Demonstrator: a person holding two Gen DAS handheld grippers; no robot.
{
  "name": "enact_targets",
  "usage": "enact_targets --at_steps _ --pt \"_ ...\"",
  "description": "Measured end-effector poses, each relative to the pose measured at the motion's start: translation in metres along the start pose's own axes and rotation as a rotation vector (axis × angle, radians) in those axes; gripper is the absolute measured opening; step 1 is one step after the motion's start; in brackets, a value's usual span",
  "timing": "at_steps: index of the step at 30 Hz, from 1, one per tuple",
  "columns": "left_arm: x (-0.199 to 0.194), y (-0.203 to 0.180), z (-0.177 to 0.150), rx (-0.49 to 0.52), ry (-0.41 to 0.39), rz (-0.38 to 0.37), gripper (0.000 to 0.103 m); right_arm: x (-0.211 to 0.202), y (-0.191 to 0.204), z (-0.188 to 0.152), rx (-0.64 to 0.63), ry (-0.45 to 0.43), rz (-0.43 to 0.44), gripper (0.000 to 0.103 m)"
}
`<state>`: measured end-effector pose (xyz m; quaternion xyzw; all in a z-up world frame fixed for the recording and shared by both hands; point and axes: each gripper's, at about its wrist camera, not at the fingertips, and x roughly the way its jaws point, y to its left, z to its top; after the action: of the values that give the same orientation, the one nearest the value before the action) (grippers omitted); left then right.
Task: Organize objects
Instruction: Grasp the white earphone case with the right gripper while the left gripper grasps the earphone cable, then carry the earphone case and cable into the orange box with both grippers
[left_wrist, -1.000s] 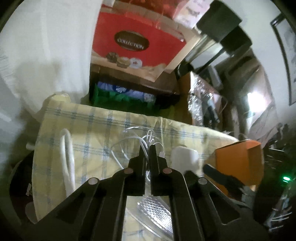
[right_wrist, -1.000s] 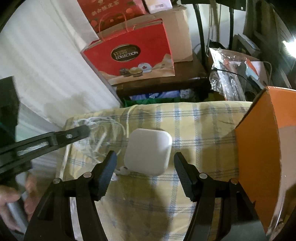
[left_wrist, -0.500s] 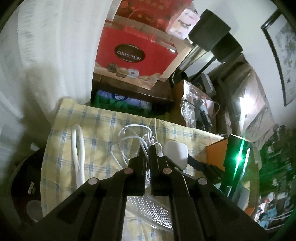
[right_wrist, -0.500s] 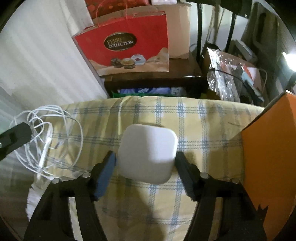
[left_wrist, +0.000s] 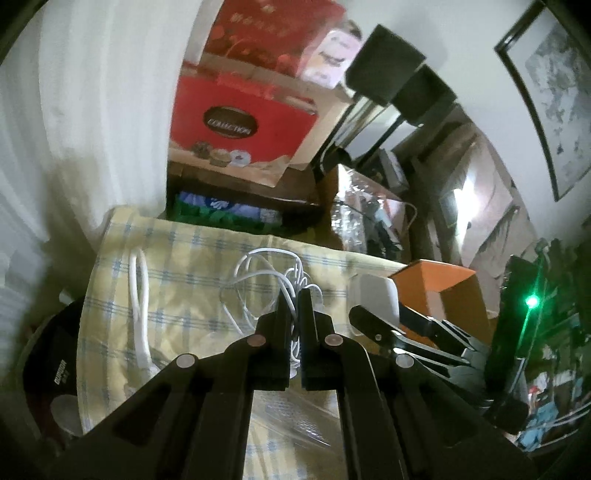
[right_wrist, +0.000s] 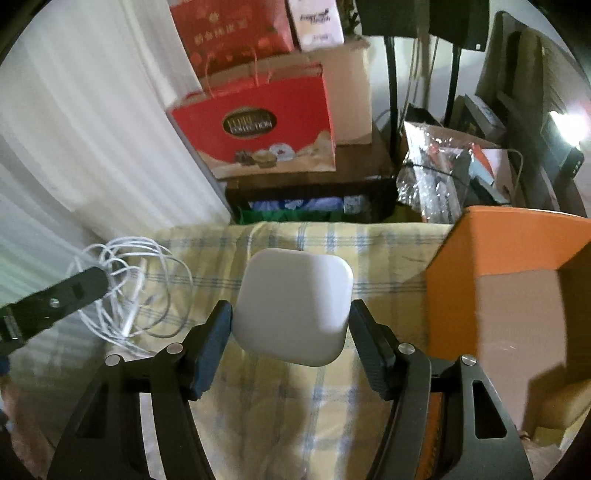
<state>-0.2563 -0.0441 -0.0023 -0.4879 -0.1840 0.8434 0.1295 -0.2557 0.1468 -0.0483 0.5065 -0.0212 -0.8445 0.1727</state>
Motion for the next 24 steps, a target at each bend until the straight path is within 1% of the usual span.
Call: enact_targets --at_steps 7,12,18,24 --pt "-0.03 -0.042 -0.005 0.051 -0.027 -0.031 0.003 -0.058 -0.011 -0.005 -0.003 -0.062 0.001 0.066" --pt "-0.039 -0.078 -0.012 0.093 -0.025 -0.056 0.003 -0.088 -0.028 -0.011 0.015 -0.089 0.013 0.066" --pt "-0.033 -0.124 -0.021 0.147 -0.015 -0.076 0.003 -0.119 -0.065 -0.02 0.042 -0.109 -0.03 0.066" --pt "-0.013 -0.164 -0.031 0.178 0.021 -0.106 0.003 -0.135 -0.105 -0.029 0.085 -0.111 -0.069 0.066"
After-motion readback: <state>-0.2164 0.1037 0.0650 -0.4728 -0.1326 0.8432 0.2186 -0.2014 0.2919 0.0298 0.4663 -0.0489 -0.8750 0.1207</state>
